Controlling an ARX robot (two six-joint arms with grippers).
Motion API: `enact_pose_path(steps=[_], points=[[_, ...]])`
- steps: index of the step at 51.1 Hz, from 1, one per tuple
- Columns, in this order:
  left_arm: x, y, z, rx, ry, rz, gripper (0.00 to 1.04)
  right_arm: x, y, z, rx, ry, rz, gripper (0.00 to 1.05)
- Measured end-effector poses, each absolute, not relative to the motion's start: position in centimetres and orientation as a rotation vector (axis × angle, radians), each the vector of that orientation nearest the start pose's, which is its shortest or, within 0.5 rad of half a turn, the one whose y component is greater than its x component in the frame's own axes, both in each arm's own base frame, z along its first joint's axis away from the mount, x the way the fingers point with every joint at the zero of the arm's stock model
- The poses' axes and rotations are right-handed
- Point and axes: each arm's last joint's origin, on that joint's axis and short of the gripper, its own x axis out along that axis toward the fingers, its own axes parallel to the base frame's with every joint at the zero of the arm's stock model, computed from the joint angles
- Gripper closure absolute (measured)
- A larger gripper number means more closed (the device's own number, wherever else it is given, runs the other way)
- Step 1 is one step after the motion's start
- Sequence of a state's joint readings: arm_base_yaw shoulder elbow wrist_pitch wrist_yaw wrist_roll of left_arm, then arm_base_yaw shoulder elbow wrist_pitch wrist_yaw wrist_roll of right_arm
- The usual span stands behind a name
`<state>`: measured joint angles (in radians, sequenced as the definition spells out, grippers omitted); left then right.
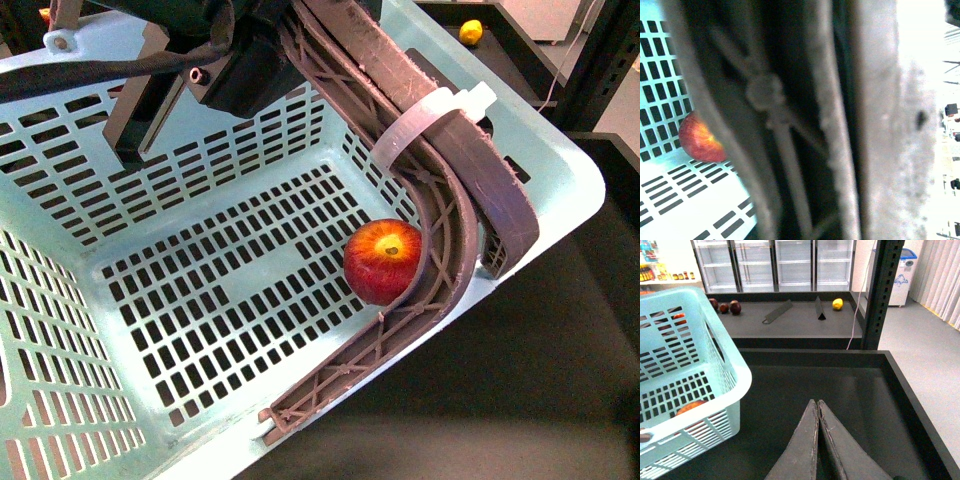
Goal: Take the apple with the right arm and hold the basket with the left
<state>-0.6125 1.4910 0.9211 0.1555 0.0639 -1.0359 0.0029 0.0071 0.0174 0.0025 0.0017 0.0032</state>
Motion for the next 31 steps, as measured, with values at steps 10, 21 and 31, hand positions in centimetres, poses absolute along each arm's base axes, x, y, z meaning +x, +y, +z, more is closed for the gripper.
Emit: enact_pose_path(steps=[10,21,31], points=[[26.57,-18.90,24.59,-0.867,0.708,-0.392,0.91,9.70,0.03,16.91,0.003,-0.013,0.002,0.76],[26.57,-18.90,24.61,-0.867,0.708,-0.393,0.91,9.70,0.03,16.91,0.003,-0.013,0.002,0.43],[26.56,-18.90,24.59,-0.867,0.708,-0.393,0.91,9.70,0.03,16.91,0.003,-0.013,0.002,0.09]])
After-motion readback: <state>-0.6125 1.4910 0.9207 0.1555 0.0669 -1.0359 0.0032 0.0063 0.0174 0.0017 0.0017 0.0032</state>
